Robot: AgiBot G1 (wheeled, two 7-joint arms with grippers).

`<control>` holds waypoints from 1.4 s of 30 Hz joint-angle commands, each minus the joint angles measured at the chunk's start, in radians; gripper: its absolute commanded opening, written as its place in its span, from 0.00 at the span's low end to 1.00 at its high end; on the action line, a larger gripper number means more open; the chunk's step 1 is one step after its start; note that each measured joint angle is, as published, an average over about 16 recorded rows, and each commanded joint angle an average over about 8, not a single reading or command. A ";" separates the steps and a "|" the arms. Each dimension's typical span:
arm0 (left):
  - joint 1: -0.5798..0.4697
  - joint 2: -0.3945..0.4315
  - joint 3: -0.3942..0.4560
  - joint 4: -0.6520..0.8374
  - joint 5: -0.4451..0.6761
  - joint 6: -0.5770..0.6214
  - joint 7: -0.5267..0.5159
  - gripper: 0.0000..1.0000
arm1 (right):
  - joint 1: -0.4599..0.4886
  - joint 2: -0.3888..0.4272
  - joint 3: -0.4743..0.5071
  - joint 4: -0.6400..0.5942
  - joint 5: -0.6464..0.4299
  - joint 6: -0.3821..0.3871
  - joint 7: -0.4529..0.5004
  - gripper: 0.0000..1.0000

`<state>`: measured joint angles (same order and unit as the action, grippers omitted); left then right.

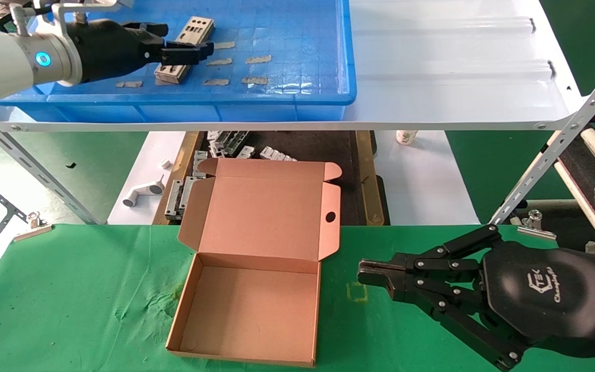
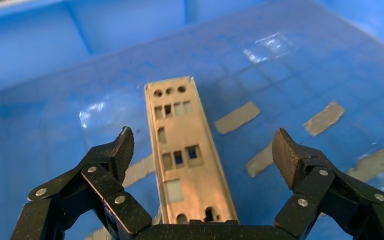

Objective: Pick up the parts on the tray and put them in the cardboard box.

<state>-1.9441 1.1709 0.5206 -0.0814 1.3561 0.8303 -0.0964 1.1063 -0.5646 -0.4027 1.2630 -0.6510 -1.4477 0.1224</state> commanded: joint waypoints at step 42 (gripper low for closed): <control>-0.011 0.039 -0.018 0.084 -0.024 -0.088 -0.002 0.00 | 0.000 0.000 0.000 0.000 0.000 0.000 0.000 0.00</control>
<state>-1.9551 1.2103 0.5019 0.0012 1.3307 0.7439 -0.0960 1.1063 -0.5645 -0.4029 1.2630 -0.6508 -1.4476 0.1223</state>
